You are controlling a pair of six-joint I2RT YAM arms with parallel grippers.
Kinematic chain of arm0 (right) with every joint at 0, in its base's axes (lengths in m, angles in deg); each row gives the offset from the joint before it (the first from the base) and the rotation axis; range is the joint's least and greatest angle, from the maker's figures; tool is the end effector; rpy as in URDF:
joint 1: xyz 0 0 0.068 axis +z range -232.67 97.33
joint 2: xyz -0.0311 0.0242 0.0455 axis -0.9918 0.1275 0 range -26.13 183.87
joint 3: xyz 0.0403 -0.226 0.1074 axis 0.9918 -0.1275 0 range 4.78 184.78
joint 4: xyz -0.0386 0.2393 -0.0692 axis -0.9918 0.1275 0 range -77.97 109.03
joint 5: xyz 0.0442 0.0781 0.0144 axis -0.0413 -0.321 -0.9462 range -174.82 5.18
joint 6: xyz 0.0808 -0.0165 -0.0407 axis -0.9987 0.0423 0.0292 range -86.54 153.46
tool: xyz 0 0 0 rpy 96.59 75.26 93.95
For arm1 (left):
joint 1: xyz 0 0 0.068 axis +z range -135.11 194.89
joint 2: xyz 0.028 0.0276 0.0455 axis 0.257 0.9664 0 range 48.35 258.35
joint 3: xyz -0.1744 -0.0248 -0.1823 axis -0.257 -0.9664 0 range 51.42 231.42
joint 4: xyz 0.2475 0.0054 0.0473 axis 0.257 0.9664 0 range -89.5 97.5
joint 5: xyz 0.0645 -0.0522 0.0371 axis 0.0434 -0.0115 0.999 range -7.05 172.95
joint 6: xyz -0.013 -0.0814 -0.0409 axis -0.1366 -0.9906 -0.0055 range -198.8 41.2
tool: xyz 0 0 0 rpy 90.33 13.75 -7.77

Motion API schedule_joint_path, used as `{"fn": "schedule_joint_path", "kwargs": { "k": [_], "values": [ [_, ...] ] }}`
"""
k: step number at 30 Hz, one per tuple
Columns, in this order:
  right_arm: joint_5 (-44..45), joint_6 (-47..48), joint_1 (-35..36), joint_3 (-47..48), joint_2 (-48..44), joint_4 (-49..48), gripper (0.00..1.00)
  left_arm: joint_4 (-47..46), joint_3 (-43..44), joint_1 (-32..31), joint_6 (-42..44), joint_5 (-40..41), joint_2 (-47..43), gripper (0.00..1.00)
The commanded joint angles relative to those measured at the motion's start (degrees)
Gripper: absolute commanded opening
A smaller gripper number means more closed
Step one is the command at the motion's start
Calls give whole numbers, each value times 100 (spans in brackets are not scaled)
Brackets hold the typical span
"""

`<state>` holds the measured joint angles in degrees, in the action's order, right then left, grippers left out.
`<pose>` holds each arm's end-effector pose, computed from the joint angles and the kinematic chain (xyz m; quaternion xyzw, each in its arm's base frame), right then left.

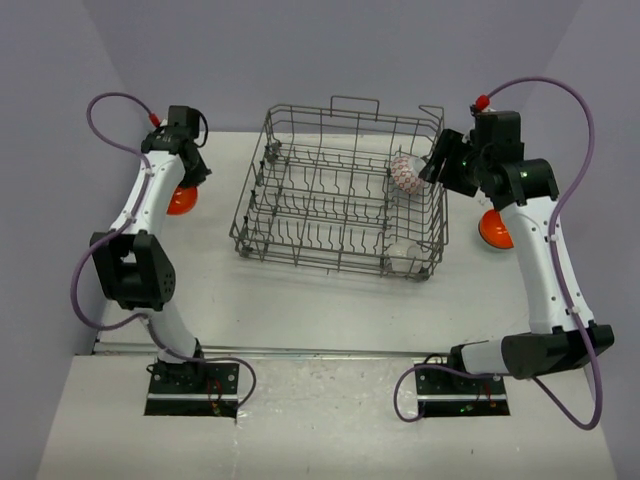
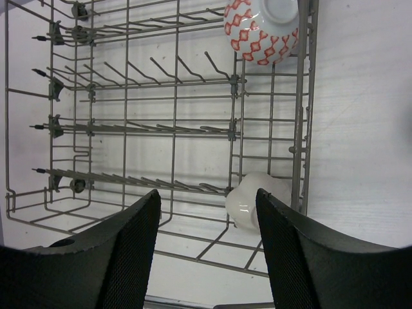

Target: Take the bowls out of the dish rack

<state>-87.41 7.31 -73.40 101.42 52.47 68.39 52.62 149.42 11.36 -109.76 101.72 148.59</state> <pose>0.2949 0.0520 0.3855 0.1223 0.8915 0.1519 0.4089 0.3900 0.0026 0.2806 -0.2711 0.9007 0.0587 0.3343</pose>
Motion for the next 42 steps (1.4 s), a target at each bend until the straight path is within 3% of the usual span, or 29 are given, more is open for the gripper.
{"fn": "schedule_joint_path", "kwargs": {
  "k": [1,16,27,28,32,37,42],
  "values": [
    [-75,-4,4,276,-47,95,62,456,438,344,-226,-74,616,0],
    [250,40,4,-14,-109,288,62,782,1080,924,-121,83,2287,0],
    [400,93,-23,-13,-3,446,62,668,853,1100,-182,-92,2482,1],
    [400,84,-23,-31,5,438,62,668,792,1100,-200,-127,2482,7],
    [400,110,-31,-137,-12,402,62,607,730,1109,-217,-206,2438,13],
    [400,172,-31,-198,-56,358,62,616,686,1109,-253,-207,2131,50],
    [400,189,-23,-190,5,358,62,554,948,1109,-331,-469,1692,63]
  ]
}}
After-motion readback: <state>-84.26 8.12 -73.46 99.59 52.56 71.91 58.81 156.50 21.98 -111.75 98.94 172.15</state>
